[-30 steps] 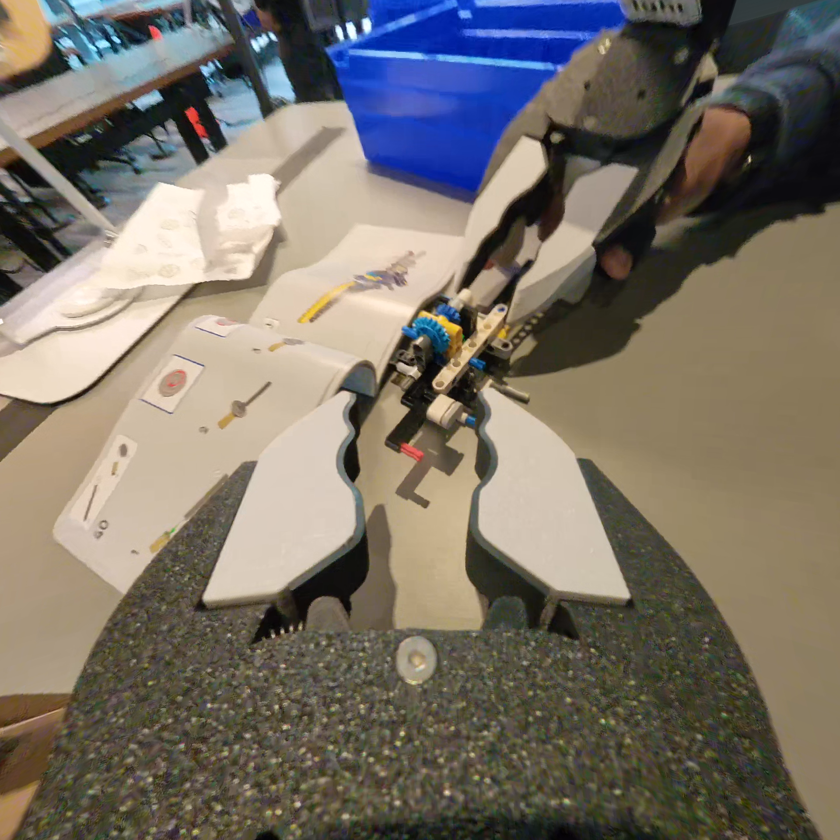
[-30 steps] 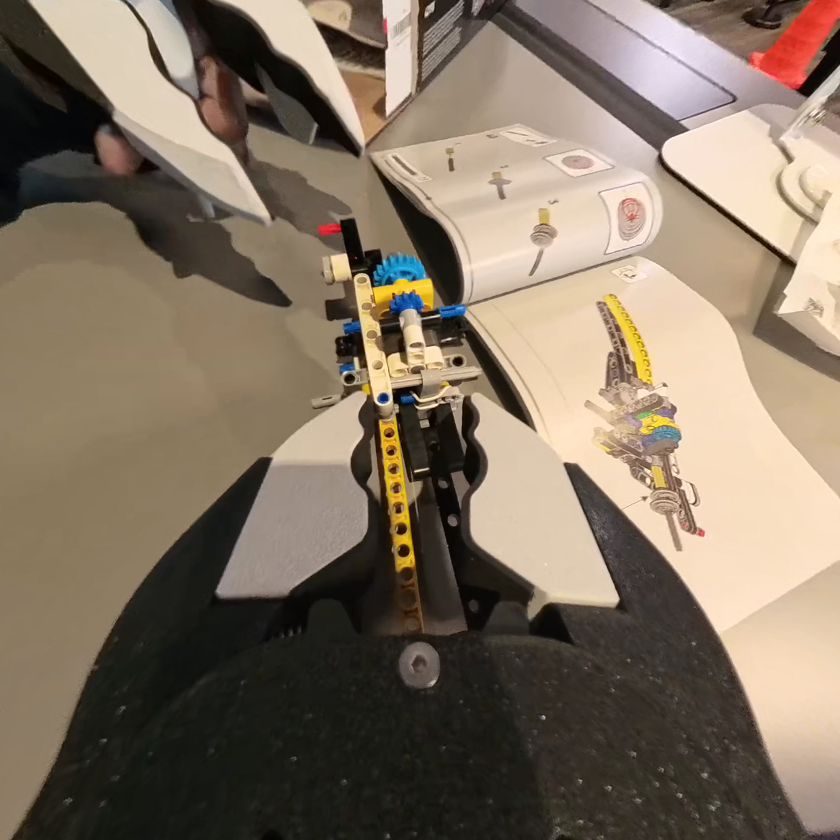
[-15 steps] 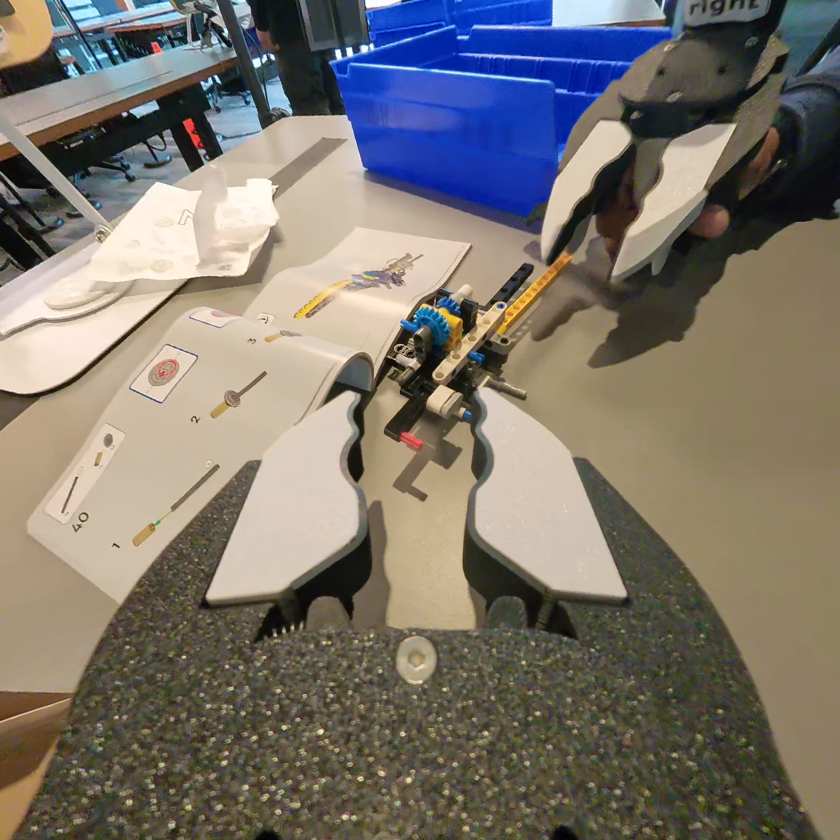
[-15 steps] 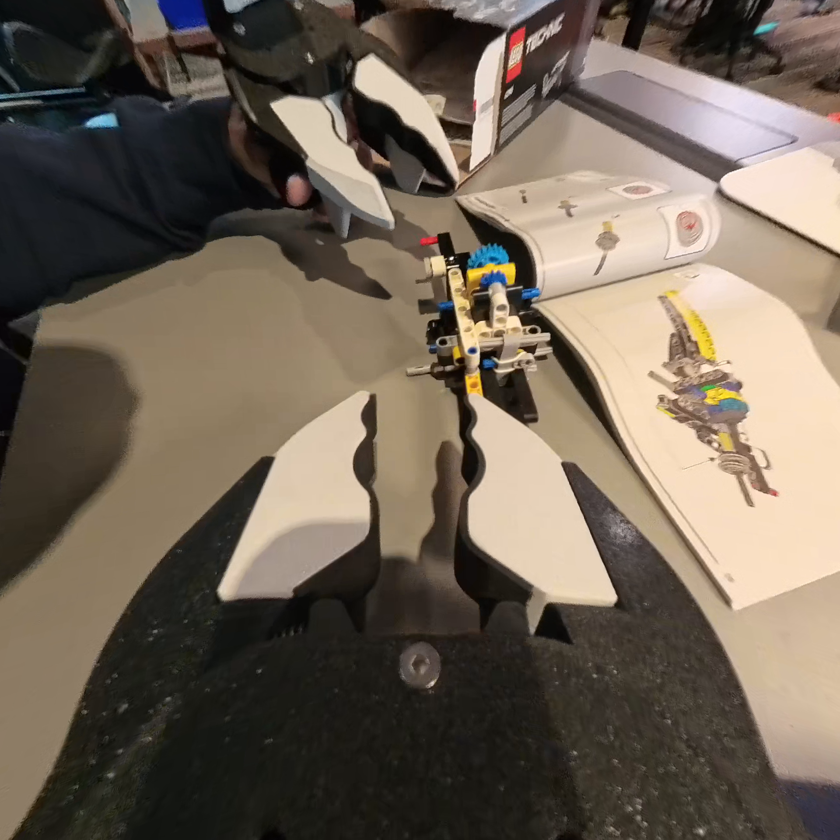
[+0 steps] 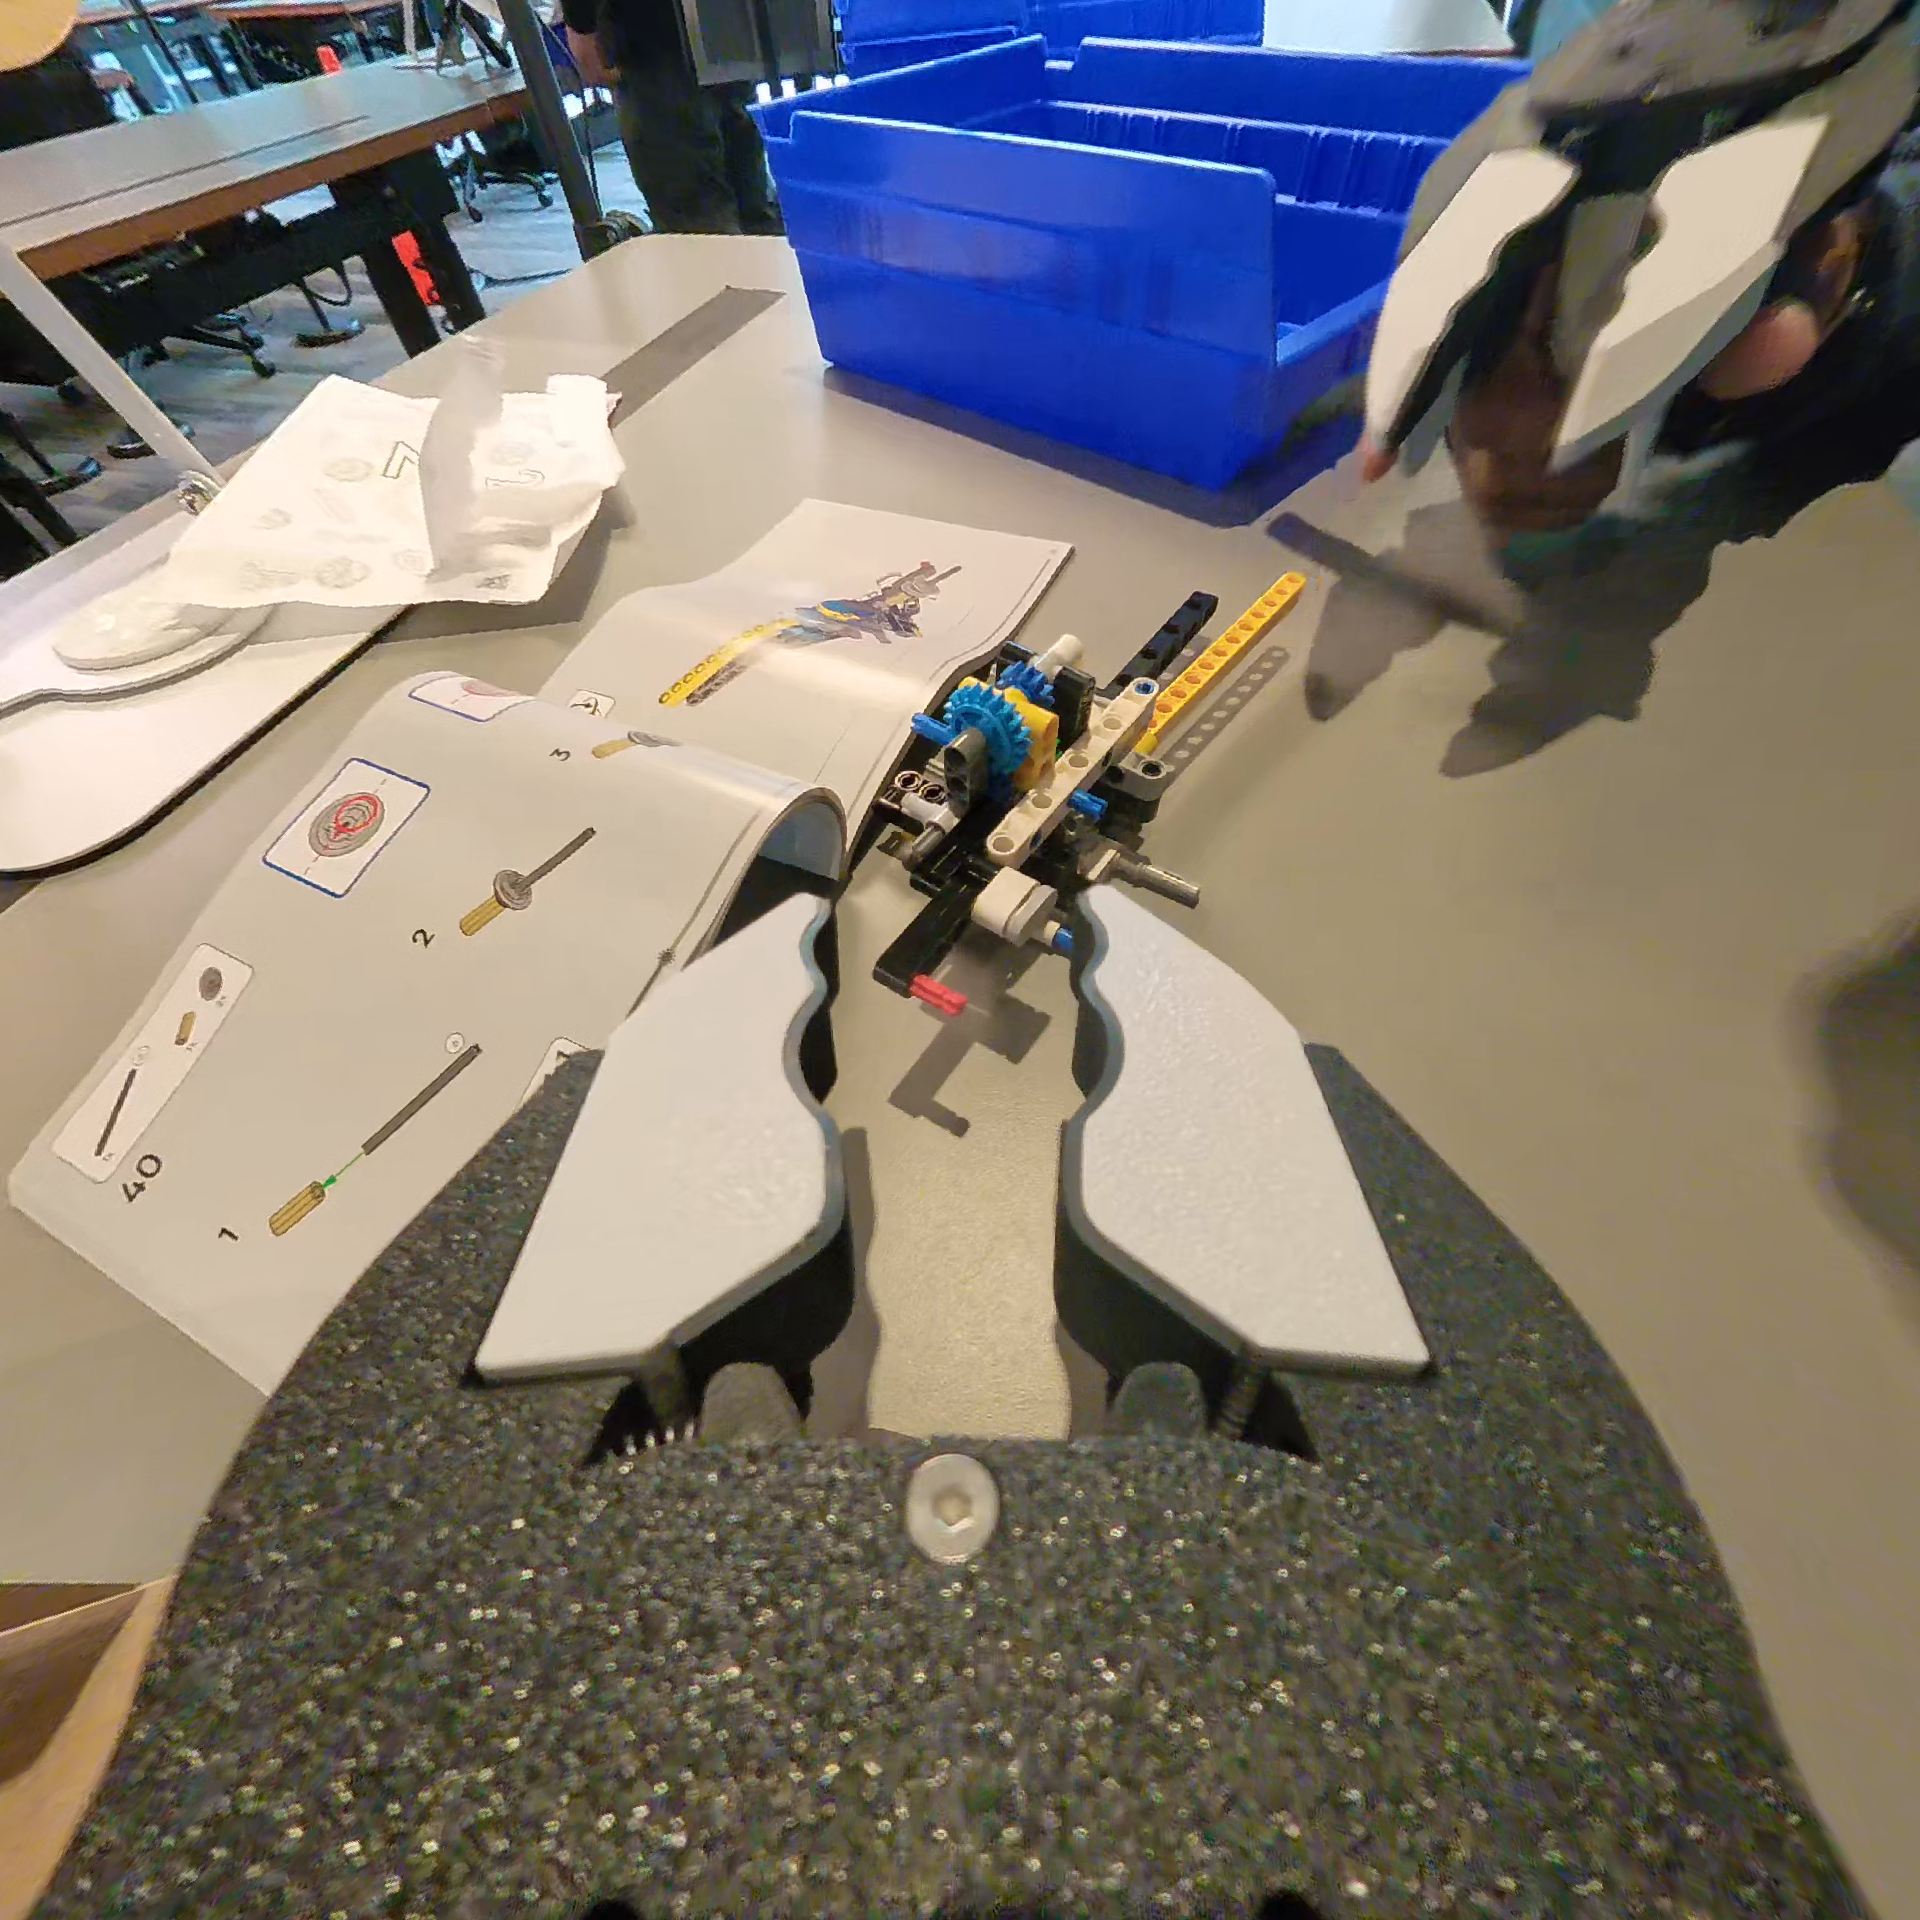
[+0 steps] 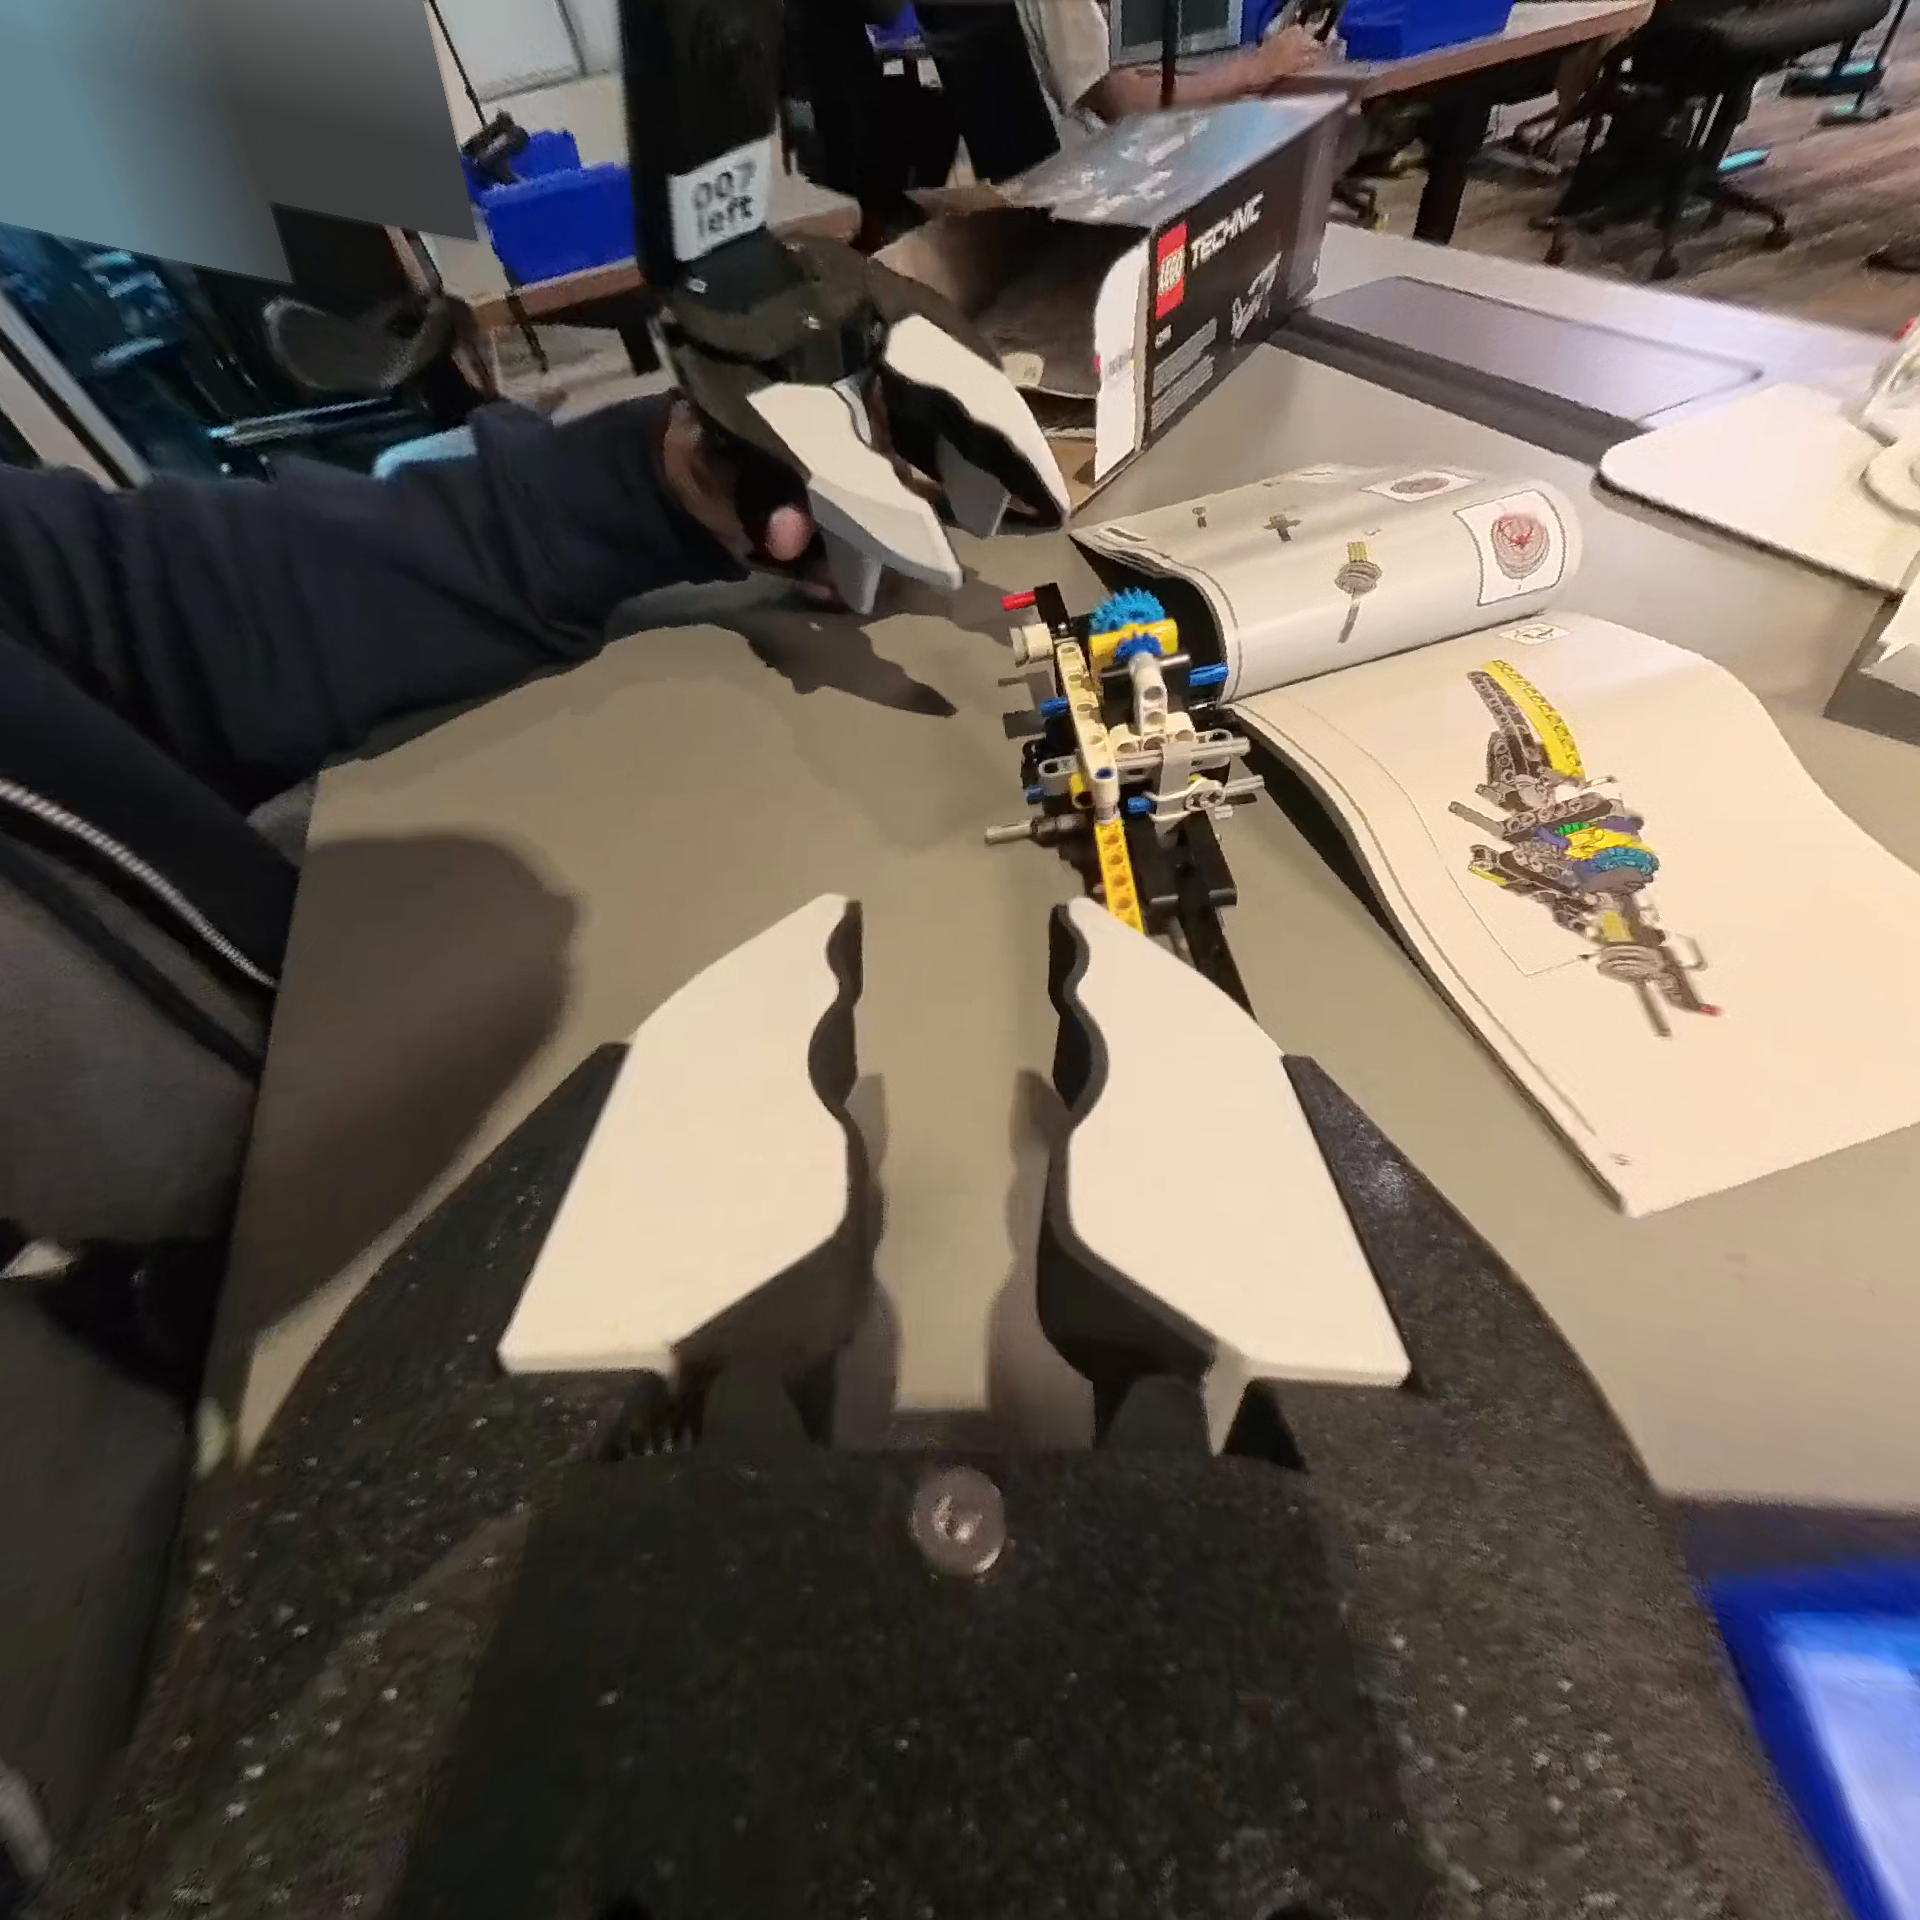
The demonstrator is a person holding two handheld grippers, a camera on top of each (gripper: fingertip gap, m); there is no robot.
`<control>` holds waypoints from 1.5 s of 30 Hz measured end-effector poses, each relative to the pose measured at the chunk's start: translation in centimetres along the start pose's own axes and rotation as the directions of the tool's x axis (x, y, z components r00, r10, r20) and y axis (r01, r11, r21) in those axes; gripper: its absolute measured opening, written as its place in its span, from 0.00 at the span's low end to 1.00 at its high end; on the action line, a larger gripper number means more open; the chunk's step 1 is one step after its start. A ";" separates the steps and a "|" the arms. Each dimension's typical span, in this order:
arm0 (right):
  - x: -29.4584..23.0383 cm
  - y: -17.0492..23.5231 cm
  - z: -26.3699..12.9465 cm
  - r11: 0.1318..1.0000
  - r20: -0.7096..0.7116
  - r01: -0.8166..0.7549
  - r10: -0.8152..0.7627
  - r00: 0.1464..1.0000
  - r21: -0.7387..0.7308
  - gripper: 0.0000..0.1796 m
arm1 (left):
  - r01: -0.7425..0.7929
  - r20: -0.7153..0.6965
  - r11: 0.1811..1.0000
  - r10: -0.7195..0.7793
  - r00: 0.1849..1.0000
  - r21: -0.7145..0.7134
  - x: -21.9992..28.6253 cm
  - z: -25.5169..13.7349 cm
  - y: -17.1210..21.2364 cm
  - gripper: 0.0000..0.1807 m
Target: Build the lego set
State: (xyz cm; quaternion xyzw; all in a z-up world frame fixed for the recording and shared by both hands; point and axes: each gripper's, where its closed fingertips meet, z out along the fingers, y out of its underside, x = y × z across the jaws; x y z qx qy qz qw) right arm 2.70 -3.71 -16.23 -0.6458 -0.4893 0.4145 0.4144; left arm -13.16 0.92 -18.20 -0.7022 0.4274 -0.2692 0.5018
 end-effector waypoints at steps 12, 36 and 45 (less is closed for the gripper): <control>7.0 -5.4 -12.5 0.966 -0.264 0.196 -0.236 0.935 -0.168 0.17 | 0.003 -0.004 0.999 -0.003 1.000 -0.039 0.1 0.3 0.5 0.23; 25.1 -4.2 -24.0 0.838 -0.435 0.096 -0.372 0.820 -0.537 0.19 | 0.110 0.012 0.994 -0.110 0.994 -0.024 -1.1 0.2 0.4 0.23; 22.5 0.1 -20.7 0.786 -0.264 0.169 -0.390 0.882 -0.595 0.19 | 0.155 0.029 0.988 -0.154 0.988 -0.025 -1.8 0.2 0.5 0.23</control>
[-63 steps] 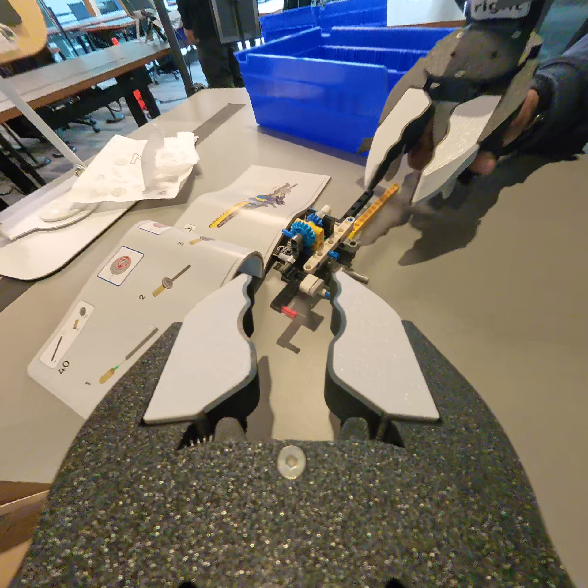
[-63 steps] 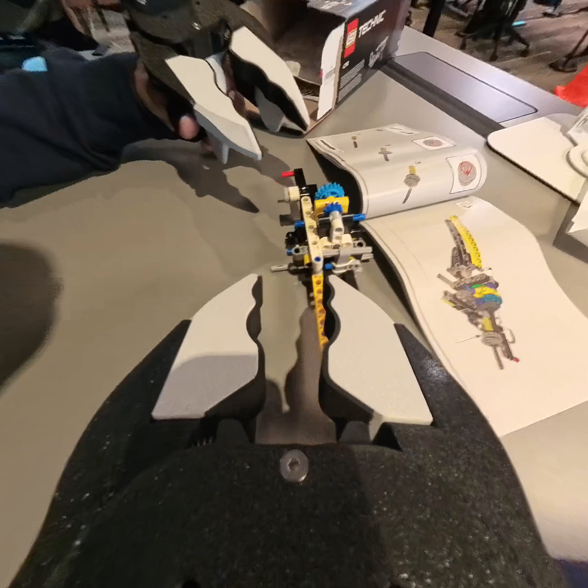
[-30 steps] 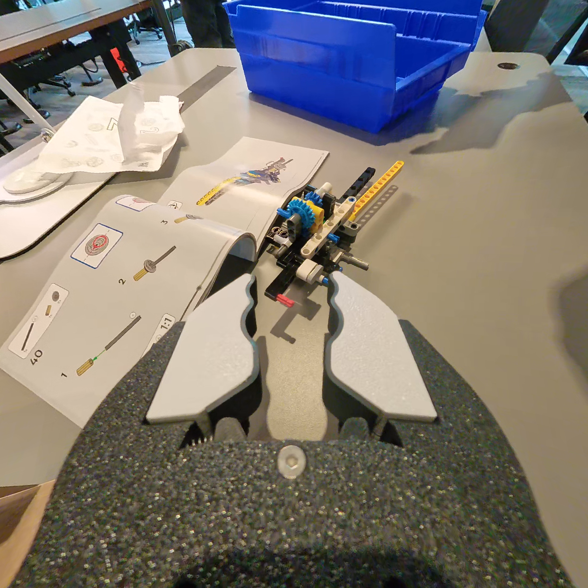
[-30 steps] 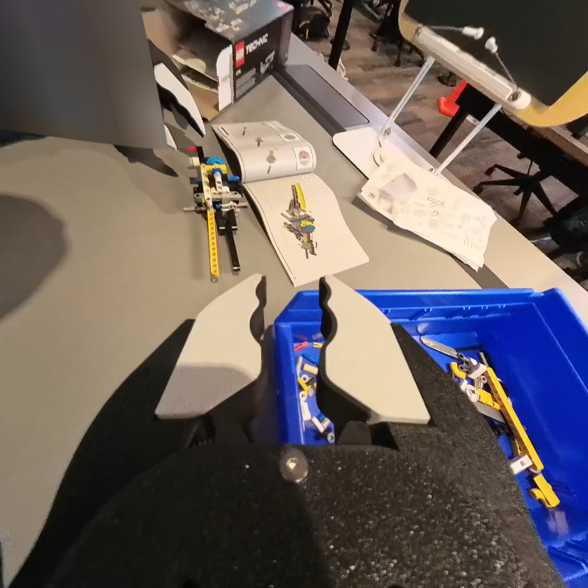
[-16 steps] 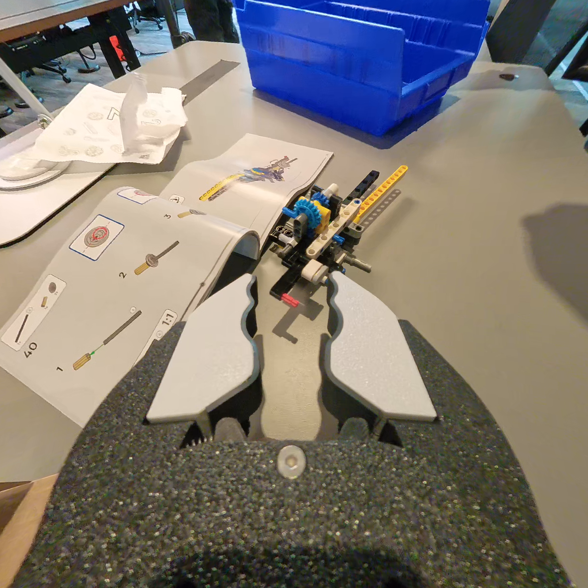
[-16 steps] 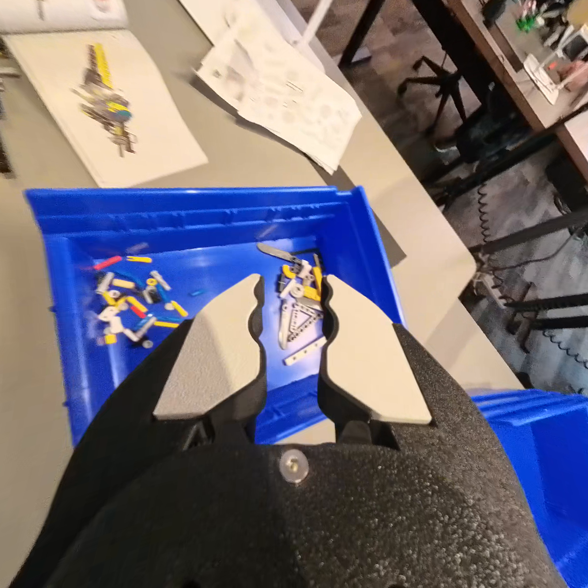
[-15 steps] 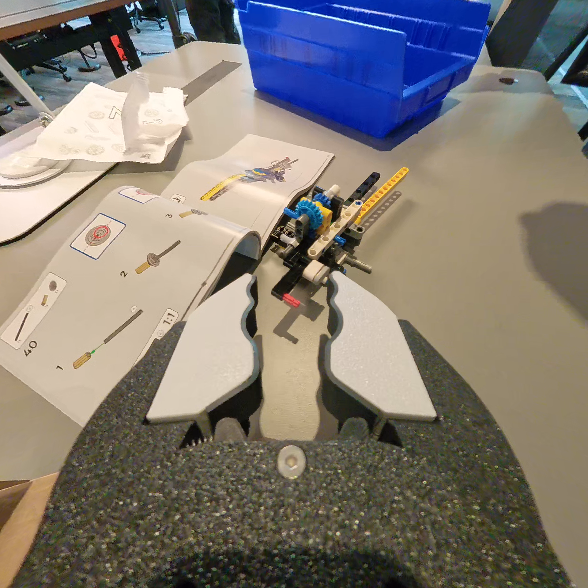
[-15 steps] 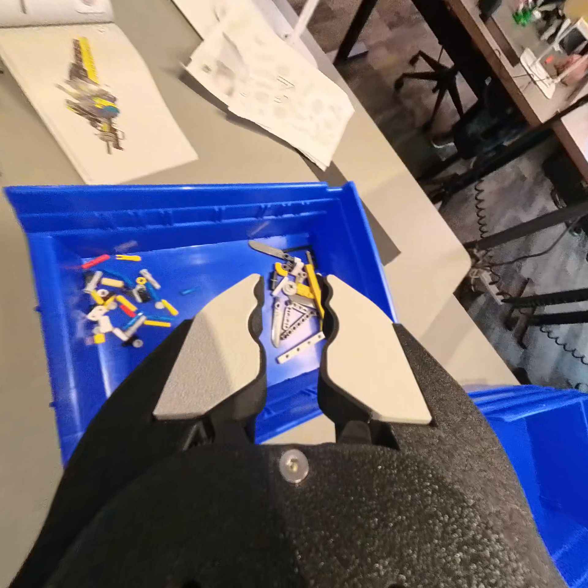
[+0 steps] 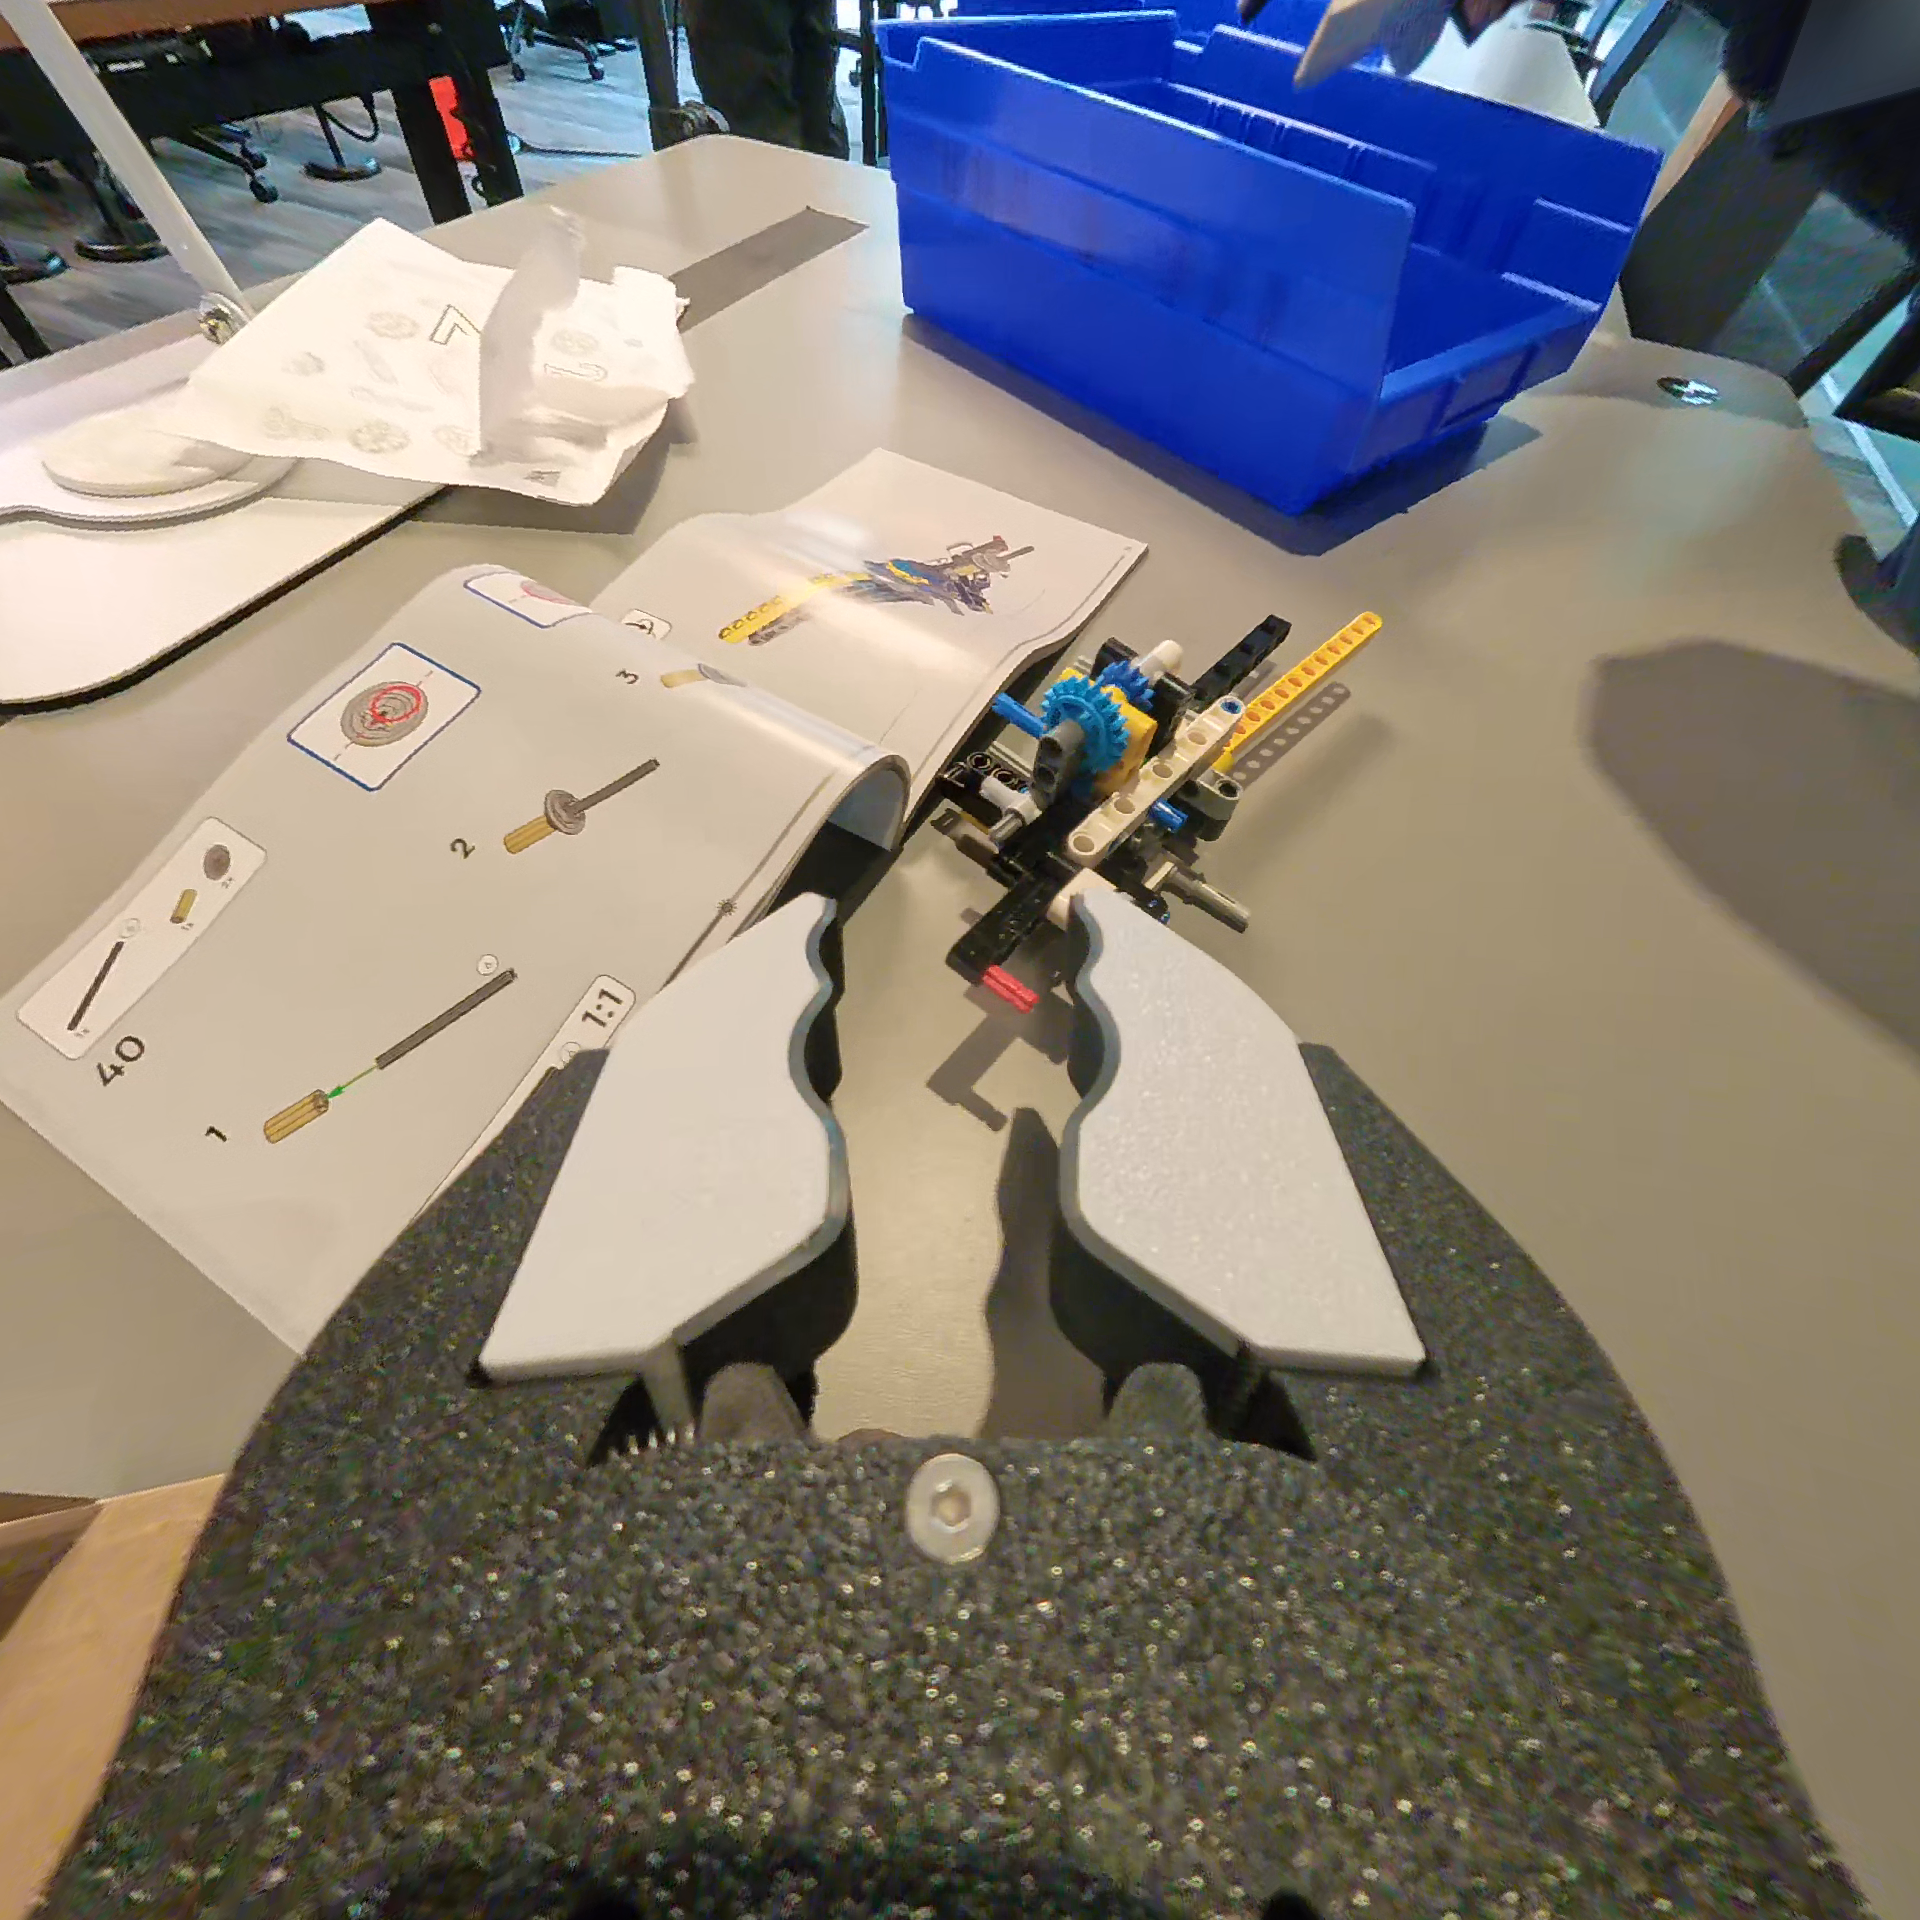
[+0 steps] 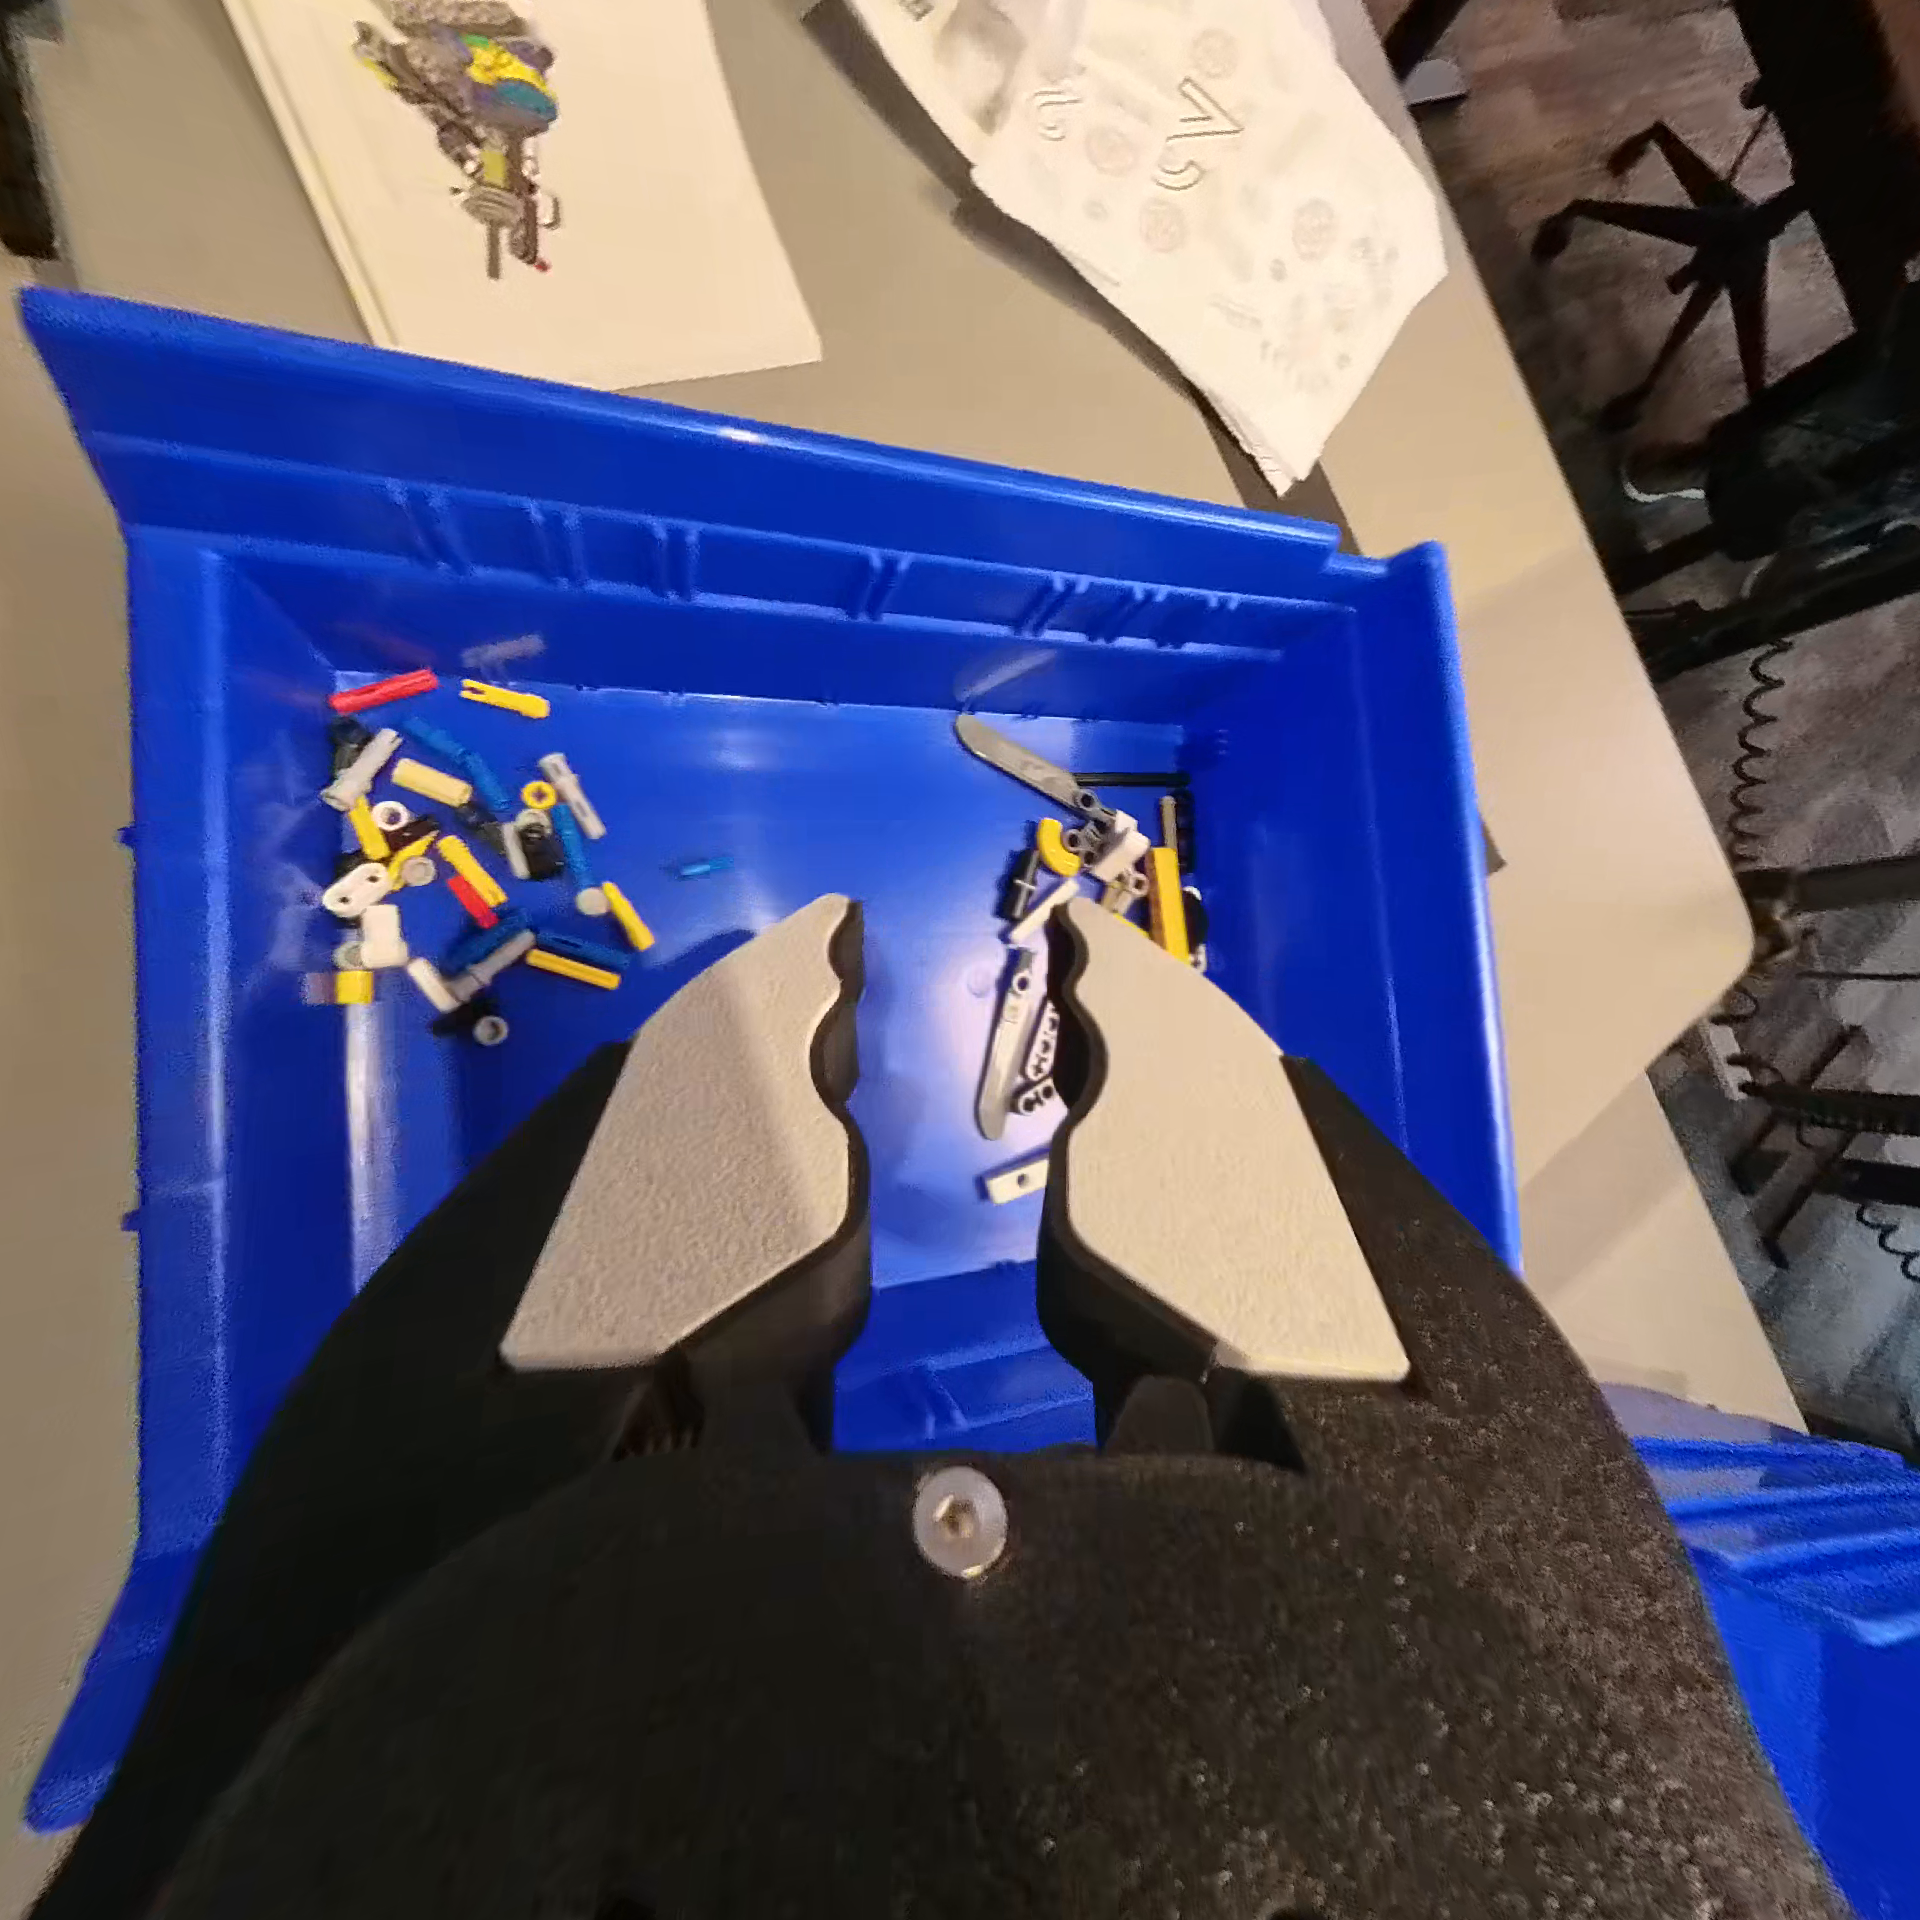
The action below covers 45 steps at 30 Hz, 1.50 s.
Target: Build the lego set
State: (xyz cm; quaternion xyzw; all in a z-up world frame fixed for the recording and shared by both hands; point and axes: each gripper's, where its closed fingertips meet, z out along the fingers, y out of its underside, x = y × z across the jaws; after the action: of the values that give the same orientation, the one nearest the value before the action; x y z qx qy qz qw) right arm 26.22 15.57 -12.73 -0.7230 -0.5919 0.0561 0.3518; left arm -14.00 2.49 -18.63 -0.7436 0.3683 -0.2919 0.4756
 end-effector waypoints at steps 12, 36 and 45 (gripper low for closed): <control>1.0 -0.2 1.3 0.983 -0.024 0.182 -0.182 0.983 -0.008 0.19 | 0.010 -0.001 1.000 -0.010 1.000 -0.012 -0.1 0.1 0.1 0.22; 6.5 1.0 13.5 0.553 0.093 0.825 -0.821 0.563 -0.117 0.11 | 0.009 0.036 1.000 -0.008 0.999 -0.026 -0.4 0.3 0.3 0.22; 5.4 2.0 14.5 0.475 0.158 0.867 -0.854 0.496 -0.152 0.09 | 0.014 0.034 1.000 -0.014 0.999 -0.025 -0.4 0.3 0.3 0.22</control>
State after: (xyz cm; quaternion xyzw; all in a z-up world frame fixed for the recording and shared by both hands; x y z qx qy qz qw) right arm 22.26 26.71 -22.86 -0.3596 -0.8869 -0.1692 0.2356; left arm -14.12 2.91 -19.05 -0.7570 0.3586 -0.2779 0.4702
